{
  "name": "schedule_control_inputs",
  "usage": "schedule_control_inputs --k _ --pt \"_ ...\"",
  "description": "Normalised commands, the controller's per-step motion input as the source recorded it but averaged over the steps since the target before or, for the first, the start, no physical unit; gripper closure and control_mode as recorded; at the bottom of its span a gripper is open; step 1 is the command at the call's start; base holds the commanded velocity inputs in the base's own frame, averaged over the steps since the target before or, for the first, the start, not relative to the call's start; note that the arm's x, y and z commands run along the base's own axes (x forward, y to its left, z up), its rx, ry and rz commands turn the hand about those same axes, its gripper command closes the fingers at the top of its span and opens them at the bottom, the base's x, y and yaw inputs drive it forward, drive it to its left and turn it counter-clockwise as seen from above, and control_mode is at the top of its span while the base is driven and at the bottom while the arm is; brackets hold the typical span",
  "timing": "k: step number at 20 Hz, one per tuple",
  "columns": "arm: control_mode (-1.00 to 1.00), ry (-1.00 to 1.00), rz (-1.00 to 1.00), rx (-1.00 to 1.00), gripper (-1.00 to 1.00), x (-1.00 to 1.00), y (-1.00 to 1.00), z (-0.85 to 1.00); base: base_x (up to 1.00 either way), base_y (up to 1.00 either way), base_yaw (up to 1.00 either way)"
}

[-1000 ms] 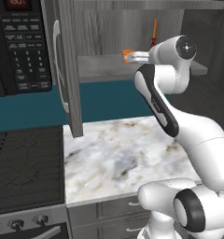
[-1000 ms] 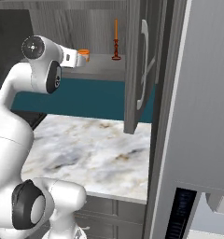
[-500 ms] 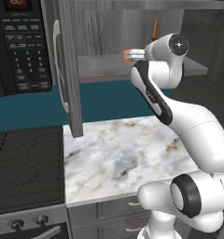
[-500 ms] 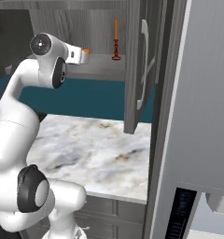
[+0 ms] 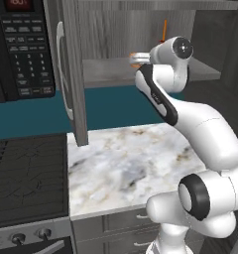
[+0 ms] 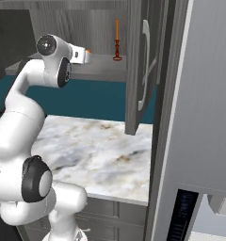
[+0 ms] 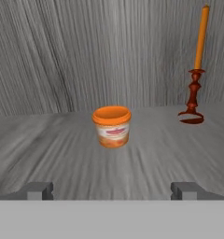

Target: Pick the avocado and bread from the counter and place them on the plate. Then pick the jam from the cabinet and place it next to the plate. Lastly close the cabinet door.

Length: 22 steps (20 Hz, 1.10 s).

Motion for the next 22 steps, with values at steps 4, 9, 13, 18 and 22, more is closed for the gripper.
schedule_control_inputs --k 4,9,13,18,22 --pt "-1.00 0.00 0.00 0.00 -1.00 0.36 0.00 0.00 0.00 0.00 0.00" --pt "-1.00 0.00 0.00 0.00 -1.00 0.36 0.00 -0.02 0.00 0.00 0.00" --pt "-1.00 0.00 0.00 -0.01 -1.00 0.27 0.01 -0.12 0.00 0.00 0.00" --pt "-1.00 0.00 0.00 -0.01 -1.00 0.25 0.00 -0.06 0.00 0.00 0.00" --pt "-1.00 0.00 0.00 0.00 -1.00 0.35 0.01 0.00 0.00 0.00 0.00"
